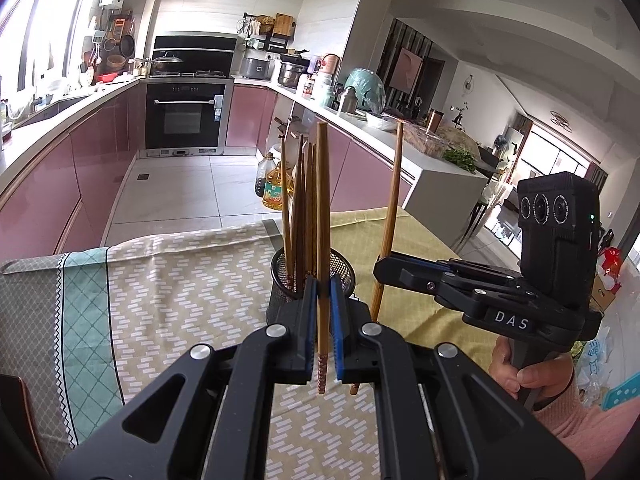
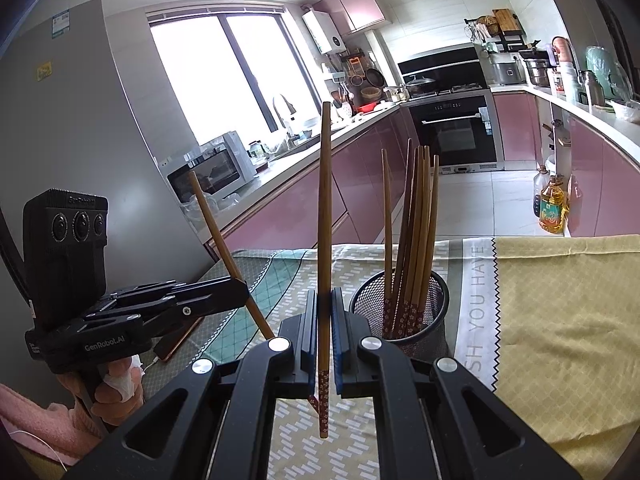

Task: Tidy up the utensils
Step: 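Lower the held chopstick into the black mesh cup with the right gripper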

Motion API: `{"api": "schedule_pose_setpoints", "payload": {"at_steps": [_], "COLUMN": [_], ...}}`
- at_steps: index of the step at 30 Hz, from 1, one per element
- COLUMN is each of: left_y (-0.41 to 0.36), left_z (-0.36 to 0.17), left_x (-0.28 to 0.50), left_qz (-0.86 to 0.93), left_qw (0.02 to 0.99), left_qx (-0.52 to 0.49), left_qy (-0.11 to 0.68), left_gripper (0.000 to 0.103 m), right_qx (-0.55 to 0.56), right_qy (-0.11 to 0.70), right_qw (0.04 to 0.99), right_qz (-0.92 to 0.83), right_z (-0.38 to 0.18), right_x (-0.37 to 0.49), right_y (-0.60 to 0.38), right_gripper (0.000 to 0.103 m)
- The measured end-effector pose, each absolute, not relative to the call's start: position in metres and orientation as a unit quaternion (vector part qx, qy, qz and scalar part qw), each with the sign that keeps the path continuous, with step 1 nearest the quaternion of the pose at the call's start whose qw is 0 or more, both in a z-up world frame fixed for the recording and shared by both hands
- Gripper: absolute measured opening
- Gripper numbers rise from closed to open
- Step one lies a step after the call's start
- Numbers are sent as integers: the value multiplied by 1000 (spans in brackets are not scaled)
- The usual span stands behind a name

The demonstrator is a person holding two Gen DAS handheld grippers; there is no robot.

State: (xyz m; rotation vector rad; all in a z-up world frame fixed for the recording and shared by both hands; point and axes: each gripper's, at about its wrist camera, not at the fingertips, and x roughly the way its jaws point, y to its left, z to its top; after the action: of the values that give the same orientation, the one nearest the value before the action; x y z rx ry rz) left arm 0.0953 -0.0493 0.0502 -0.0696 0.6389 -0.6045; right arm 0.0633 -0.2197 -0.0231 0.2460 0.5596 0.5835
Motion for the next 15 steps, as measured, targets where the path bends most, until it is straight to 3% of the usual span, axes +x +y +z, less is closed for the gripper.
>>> {"api": "schedule_pose_setpoints", "payload": {"at_steps": [15], "left_y": [-54], "left_z": [61], "left_x": [103], "left_qz": [-298], "left_qw": [906], "left_qx": [-29], "left_qy": [299], "left_gripper": [7], "right_qx": [120], "right_qy": [262], "right_qw": [916], "right_qz": [278], "right_z": [-16], "right_x": [73], "right_y": [-224], "right_gripper": [6]}}
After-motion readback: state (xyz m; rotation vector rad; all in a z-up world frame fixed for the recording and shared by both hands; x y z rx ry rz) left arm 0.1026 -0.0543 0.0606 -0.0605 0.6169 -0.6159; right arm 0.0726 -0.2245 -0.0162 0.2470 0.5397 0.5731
